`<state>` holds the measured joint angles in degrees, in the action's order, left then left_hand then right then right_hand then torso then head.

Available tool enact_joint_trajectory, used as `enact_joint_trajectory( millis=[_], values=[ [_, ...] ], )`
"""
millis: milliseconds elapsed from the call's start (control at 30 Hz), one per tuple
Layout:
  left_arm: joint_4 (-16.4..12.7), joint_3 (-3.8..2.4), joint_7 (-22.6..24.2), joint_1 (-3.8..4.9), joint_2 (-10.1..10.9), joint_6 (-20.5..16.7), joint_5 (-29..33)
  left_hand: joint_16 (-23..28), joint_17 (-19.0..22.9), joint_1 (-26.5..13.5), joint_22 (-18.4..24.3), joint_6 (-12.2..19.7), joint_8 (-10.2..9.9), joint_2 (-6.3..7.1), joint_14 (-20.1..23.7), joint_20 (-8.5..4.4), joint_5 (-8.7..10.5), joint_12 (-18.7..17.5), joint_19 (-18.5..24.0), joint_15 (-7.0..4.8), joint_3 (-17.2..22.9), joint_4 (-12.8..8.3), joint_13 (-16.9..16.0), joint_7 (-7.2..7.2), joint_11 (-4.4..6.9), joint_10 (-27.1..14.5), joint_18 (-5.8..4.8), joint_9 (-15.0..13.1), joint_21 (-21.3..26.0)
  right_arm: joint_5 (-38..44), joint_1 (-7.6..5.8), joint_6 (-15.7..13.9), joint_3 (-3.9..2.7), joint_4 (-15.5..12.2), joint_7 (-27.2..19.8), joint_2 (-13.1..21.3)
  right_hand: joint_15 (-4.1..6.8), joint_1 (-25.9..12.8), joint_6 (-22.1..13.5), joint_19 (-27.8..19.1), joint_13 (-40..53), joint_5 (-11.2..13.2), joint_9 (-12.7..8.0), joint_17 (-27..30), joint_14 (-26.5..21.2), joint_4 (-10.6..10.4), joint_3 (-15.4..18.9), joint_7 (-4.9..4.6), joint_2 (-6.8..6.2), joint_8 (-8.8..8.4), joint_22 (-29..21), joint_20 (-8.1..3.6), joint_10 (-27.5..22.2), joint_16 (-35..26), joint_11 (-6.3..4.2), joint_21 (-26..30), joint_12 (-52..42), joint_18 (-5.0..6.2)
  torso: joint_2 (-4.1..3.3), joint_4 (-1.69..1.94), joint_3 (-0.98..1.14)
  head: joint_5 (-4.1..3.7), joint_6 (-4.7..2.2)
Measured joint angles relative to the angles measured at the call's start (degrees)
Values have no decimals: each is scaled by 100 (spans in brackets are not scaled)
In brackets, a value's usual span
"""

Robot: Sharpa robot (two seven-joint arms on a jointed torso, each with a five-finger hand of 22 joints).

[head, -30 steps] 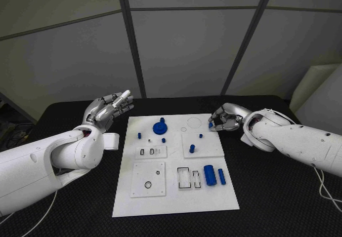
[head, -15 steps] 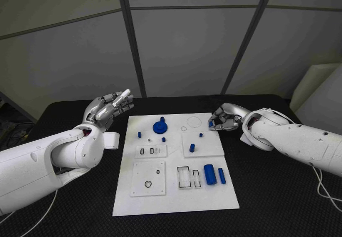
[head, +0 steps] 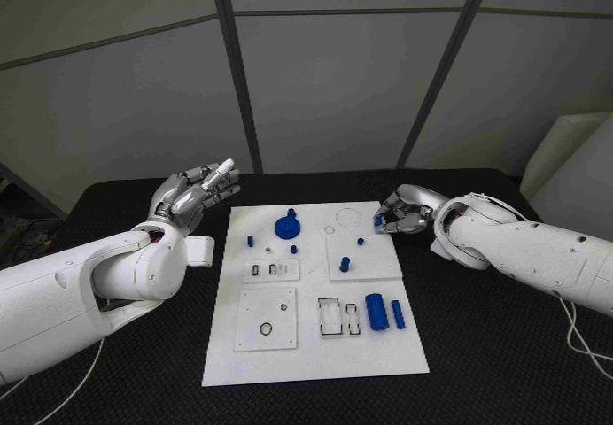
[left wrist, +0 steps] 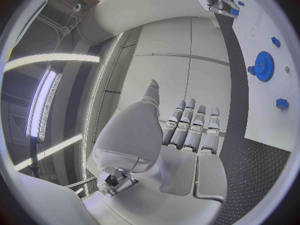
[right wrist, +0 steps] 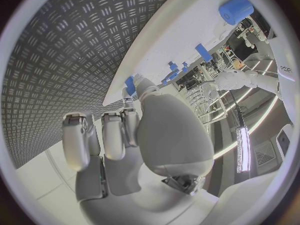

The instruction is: Assemble the parts on the task board

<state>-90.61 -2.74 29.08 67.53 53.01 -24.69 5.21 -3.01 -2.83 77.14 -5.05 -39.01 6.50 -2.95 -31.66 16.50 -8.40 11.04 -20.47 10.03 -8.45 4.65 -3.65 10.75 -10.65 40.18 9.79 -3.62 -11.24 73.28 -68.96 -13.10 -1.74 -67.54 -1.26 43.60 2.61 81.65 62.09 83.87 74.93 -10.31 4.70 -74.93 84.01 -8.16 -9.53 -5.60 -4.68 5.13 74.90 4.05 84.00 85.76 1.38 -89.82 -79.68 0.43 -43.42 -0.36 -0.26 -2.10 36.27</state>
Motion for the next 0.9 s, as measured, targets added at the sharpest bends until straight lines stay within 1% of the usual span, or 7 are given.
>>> enact_joint_trajectory(
  millis=[200, 333, 400, 500, 667, 800, 900],
  values=[
    [3, 0, -5, 0, 0, 3, 0, 0, 0, 0, 0, 0, 0, 0, 0, 0, 0, 0, 0, 0, 0, 0, 0, 0, 0, 0, 0, 0, 0, 21, 8, -271, 0, -105, -22, 24, 60, -25, 224, 19, 0, -117, 30, 0, 3, 58, -54, 63, 68, 63, 0, -59, 6, 39, -60, 0, -103, 0, 0, -3, 3, 0, 11],
    [4, 0, -9, 0, 0, 7, 0, 0, 0, 0, 0, 0, 0, 0, 0, 0, 0, 0, 0, 0, 0, 0, 0, 0, 0, 0, 0, 1, 0, 28, 11, -547, 0, -265, -32, 84, 92, -46, 246, 30, 0, -281, 64, 0, -10, 59, -75, 42, 104, 80, 0, -110, 4, 39, -99, 0, -103, -1, 1, -3, 3, -8, 10],
    [7, 0, -11, 0, 4, 8, 0, 0, 0, -1, 1, 0, 0, -1, 0, 0, 0, 0, 0, 0, 13, -13, 0, 0, 0, 0, 0, 1, 0, 29, 11, -669, 0, -410, -27, 136, 111, -68, 247, 30, 0, -357, 64, 1, 11, 67, -97, 42, 126, 80, 0, -110, 13, 39, -109, 0, -125, 0, 4, -3, 3, -9, 11],
    [13, 0, -16, 0, 9, 10, 0, 0, 0, 0, 1, -22, 0, -62, 0, 0, 0, 0, 0, 0, 15, -18, 0, -22, 0, 0, 0, 1, 0, 36, 12, -862, -2, -742, 37, 225, 111, -77, 247, 9, 0, -401, 64, 0, 11, 84, -114, 41, 149, 79, 0, -130, -7, 39, -129, 0, -125, 0, 8, -4, 2, 14, -4],
    [33, 0, -26, 0, 1, 11, 0, 0, 0, -1, 1, -22, 0, -61, -12, 0, -23, 0, 0, 12, 17, -49, 0, -22, 0, 0, 0, 1, 0, 61, 12, -1043, -6, -1330, 267, 273, 111, -70, 246, 9, 0, -406, 64, 1, 11, 88, -118, 42, 174, 72, 0, -130, -7, 39, -129, 0, -125, 0, 23, -5, -7, 25, -15],
    [105, 0, -34, 0, -56, 15, 0, 0, 0, -1, 1, -22, 0, -61, -21, 0, -23, 0, 0, 21, 17, -49, 0, -22, 0, 0, 0, 1, 0, 119, 8, -1089, -11, -1628, 541, 108, 110, -64, 246, 9, 0, -406, 63, 1, 11, 88, -118, 42, 190, 62, 0, -130, -7, 39, -129, 0, -125, 0, 48, -5, -20, 48, 10],
    [166, 2, -41, 0, -116, 22, 0, 0, 0, 23, 1, -22, 0, -85, -21, 0, -23, 0, 0, 21, 17, -49, 0, -22, 0, 0, 0, 1, 0, 210, 8, -1089, -11, -1762, 769, -160, 129, -59, 245, 9, 0, -406, 63, 1, -9, 102, -132, 43, 195, 60, 0, -130, -7, 39, -129, 0, -125, 0, 71, -3, -29, 83, 25]
  ],
)
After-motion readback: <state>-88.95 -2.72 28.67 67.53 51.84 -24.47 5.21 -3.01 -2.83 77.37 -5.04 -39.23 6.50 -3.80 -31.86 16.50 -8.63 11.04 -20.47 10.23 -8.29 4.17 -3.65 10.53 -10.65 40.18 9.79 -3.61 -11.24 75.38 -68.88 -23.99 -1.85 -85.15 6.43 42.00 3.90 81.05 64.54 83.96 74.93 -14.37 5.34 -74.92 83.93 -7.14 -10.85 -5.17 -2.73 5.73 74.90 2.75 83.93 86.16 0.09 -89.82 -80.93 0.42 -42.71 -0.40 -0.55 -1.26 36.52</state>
